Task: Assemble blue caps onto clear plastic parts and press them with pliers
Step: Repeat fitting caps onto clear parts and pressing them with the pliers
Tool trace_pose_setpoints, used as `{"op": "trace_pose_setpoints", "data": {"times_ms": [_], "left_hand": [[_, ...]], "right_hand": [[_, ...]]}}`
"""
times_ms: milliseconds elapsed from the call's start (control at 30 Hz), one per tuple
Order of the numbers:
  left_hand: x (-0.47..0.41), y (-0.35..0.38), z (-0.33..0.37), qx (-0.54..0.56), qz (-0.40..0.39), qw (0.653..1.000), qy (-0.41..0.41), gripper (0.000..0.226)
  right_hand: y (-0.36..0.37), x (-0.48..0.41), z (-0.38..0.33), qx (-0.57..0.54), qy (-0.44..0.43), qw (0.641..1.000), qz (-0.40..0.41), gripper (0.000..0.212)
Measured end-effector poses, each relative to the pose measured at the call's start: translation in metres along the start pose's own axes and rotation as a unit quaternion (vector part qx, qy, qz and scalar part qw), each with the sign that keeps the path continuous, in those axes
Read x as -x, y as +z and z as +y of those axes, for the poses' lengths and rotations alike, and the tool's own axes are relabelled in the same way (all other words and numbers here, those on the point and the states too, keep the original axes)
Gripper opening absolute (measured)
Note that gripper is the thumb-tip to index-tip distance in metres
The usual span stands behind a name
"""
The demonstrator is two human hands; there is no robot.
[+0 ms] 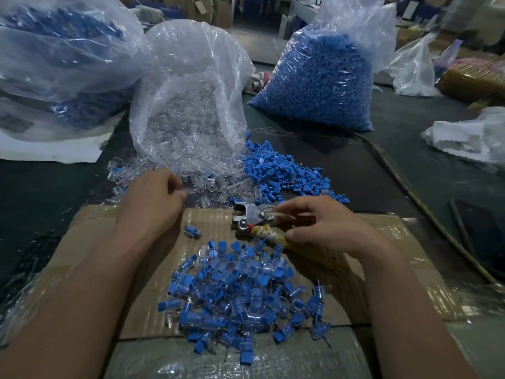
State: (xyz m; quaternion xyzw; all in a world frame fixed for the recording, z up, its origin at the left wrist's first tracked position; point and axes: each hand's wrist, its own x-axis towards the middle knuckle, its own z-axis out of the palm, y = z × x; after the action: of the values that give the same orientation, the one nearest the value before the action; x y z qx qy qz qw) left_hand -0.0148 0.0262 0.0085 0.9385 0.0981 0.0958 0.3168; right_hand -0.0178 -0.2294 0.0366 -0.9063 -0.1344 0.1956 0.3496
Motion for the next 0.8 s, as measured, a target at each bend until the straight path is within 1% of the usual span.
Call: {"op": "trace_pose_setpoints", "data": {"times_ms": [33,100,167,233,300,367,433,500,600,667,733,800], "left_hand": [[0.000,0.000,0.001,0.029,0.014,0.999,0.001,0.006],[0.003,-0.001,0.006,0.104,0.025,0.994,0.003,0.011],[0.009,-0.003,0.012,0.188,0.007,0.982,0.008,0.018],[0.016,-0.003,0.019,0.256,-0.021,0.966,0.016,0.022],[0.021,-0.002,0.024,0.276,-0.038,0.960,0.035,0.029],[0.024,-0.002,0.027,0.284,-0.056,0.956,0.050,0.029],[0.026,-0.003,0.030,0.280,-0.073,0.955,0.063,0.029],[0.027,-0.004,0.031,0.279,-0.089,0.954,0.066,0.030],[0.029,-0.003,0.033,0.303,-0.105,0.945,0.058,0.031],[0.031,-0.001,0.034,0.340,-0.117,0.932,0.048,0.033],[0.033,0.000,0.036,0.381,-0.136,0.914,0.035,0.029],[0.035,0.002,0.037,0.386,-0.135,0.912,0.042,0.024]], "right_hand": [[0.000,-0.001,0.001,-0.014,-0.004,0.999,0.029,0.031],[0.000,-0.005,0.006,-0.015,-0.004,0.993,0.113,0.025],[0.001,-0.010,0.012,0.011,0.007,0.981,0.192,0.020],[0.002,-0.016,0.016,0.031,0.016,0.969,0.243,0.019],[0.004,-0.021,0.017,0.041,0.018,0.961,0.272,0.018],[0.007,-0.027,0.016,0.060,0.010,0.958,0.281,0.022],[0.011,-0.034,0.013,0.094,-0.001,0.958,0.271,0.027],[0.015,-0.039,0.012,0.155,0.000,0.955,0.254,0.031],[0.017,-0.043,0.013,0.244,0.027,0.934,0.258,0.033],[0.018,-0.044,0.012,0.260,0.038,0.932,0.251,0.033],[0.018,-0.044,0.011,0.253,0.038,0.938,0.232,0.032],[0.017,-0.043,0.010,0.237,0.031,0.944,0.229,0.027]]}}
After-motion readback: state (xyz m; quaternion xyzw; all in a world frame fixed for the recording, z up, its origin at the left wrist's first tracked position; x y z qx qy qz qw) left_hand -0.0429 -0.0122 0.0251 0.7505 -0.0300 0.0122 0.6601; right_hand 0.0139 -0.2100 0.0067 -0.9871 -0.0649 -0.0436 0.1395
